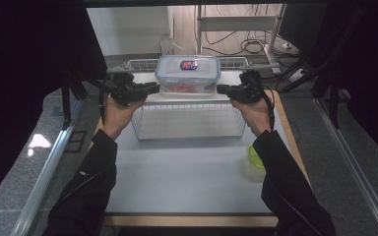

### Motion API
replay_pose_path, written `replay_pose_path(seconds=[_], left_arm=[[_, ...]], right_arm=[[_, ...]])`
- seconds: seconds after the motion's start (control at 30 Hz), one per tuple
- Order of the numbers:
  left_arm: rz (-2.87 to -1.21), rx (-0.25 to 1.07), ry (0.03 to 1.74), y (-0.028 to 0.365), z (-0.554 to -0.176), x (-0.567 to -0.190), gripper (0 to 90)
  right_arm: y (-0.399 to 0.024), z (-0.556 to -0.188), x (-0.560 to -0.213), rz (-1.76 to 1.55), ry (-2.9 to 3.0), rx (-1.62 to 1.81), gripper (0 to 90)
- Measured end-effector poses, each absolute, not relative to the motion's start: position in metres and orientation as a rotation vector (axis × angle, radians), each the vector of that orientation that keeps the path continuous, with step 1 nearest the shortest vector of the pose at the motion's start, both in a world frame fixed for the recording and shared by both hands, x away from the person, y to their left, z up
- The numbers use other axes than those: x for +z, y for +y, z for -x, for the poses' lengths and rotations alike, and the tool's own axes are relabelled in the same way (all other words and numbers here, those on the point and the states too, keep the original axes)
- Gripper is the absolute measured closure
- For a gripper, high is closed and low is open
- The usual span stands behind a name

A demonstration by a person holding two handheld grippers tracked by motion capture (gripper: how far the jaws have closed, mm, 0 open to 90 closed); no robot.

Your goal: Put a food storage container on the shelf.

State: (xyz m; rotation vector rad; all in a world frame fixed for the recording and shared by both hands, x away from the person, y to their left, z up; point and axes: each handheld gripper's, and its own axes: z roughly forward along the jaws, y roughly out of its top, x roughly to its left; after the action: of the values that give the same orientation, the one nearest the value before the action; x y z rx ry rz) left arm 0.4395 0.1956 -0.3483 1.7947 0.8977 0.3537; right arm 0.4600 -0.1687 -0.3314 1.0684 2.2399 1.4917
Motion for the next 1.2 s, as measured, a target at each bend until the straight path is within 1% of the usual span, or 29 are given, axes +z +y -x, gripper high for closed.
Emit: replay_pose_path(seconds=[0.13,0.2,0.43,0.53,0.6,0.77,0.9,0.97,1.0,1.2], left_arm=[[-1.814,0.376,0.914,0.185,-0.446,-0.353,78.6],[-1.811,0.356,0.899,0.182,-0.449,-0.354,80.1],[-1.823,0.359,0.896,0.173,-0.451,-0.355,81.2],[-1.825,0.351,0.887,0.172,-0.451,-0.355,80.9],[-1.82,0.347,0.87,0.171,-0.447,-0.356,78.5],[-1.802,0.324,0.85,0.175,-0.437,-0.357,70.5],[-1.796,0.325,0.827,0.178,-0.425,-0.36,62.8],[-1.802,0.333,0.812,0.179,-0.418,-0.362,58.6],[-1.806,0.336,0.807,0.179,-0.415,-0.363,54.7],[-1.838,0.364,0.769,0.176,-0.395,-0.372,41.5]], right_arm=[[-0.162,-0.469,-0.342,-1.08,2.257,1.47,88.8],[-0.161,-0.473,-0.343,-1.077,2.254,1.467,89.1],[-0.162,-0.478,-0.344,-1.103,2.233,1.484,89.7],[-0.161,-0.479,-0.343,-1.099,2.233,1.463,89.7],[-0.161,-0.478,-0.343,-1.102,2.231,1.457,89.5],[-0.165,-0.473,-0.345,-1.105,2.22,1.494,81.1],[-0.167,-0.465,-0.346,-1.088,2.225,1.522,71.6],[-0.167,-0.459,-0.346,-1.061,2.233,1.523,66.4],[-0.166,-0.455,-0.346,-1.044,2.247,1.525,62.3],[-0.164,-0.438,-0.353,-0.956,2.271,1.515,46.8]])
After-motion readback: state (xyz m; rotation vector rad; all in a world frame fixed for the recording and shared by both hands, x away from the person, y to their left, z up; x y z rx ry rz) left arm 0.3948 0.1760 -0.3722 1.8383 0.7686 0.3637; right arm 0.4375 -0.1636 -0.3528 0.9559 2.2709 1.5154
